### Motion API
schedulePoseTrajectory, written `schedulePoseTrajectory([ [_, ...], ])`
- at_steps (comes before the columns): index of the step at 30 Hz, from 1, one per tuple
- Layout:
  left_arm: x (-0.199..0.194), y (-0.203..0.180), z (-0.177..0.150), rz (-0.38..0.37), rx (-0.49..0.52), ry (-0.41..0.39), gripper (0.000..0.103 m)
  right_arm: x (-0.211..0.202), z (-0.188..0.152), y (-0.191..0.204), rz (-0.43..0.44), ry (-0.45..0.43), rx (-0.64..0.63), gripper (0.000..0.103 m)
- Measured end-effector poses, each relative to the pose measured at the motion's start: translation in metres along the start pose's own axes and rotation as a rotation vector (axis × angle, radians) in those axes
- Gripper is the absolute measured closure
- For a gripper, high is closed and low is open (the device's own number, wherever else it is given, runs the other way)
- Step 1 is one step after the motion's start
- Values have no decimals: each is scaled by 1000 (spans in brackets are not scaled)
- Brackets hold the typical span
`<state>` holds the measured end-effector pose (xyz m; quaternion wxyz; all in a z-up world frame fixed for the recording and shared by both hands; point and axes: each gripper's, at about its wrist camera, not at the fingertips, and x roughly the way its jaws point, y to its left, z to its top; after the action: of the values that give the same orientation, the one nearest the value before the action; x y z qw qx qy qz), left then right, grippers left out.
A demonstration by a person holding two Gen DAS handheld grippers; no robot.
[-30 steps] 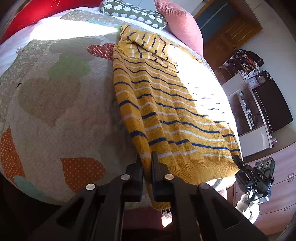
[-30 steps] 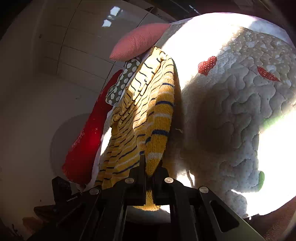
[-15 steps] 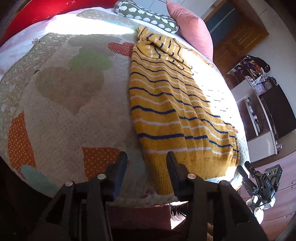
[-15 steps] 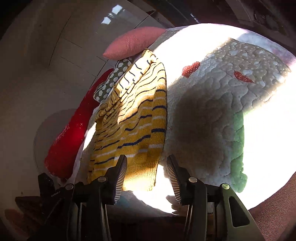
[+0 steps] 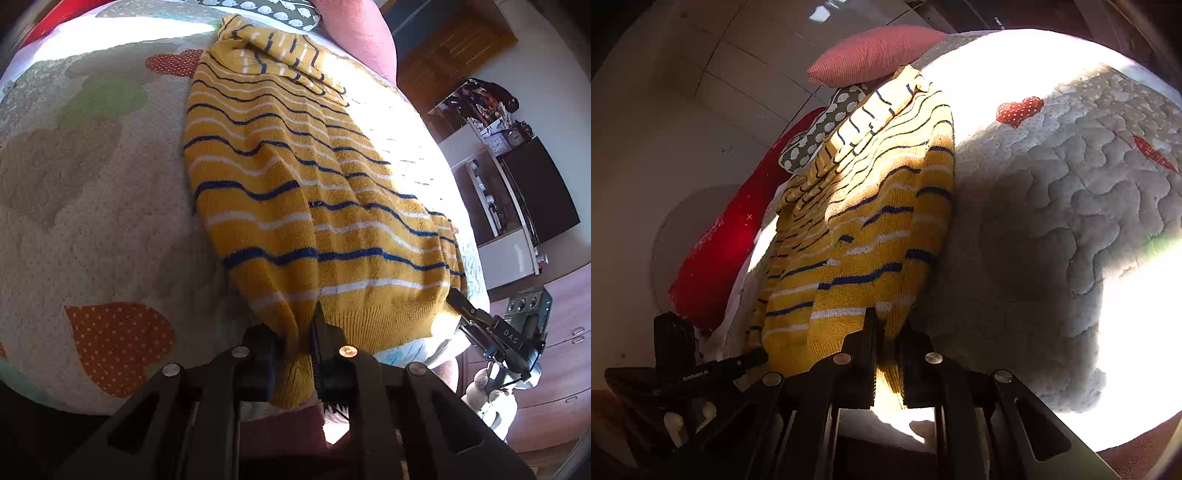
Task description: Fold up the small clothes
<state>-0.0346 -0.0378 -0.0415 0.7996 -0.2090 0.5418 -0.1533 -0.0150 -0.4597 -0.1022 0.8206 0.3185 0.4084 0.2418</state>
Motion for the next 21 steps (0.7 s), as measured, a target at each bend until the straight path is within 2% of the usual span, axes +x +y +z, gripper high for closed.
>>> schedulePoseTrajectory([
  [2, -11, 0, 5, -28, -20, -13, 89, -3, 6, -2, 63, -3, 49, 93],
  [6, -36, -8, 22, -89, -37, -67, 89, -15, 25, 16, 158, -27, 60, 93],
  [11, -52, -22, 70, -122, -43, -138, 89, -7, 71, 55, 237, -45, 23, 93],
  [16, -49, -33, 132, -62, -19, -193, 89, 15, 125, 97, 225, -65, -58, 93],
  [21, -32, -38, 190, 3, -1, -212, 89, 50, 176, 112, 191, -70, -65, 93],
])
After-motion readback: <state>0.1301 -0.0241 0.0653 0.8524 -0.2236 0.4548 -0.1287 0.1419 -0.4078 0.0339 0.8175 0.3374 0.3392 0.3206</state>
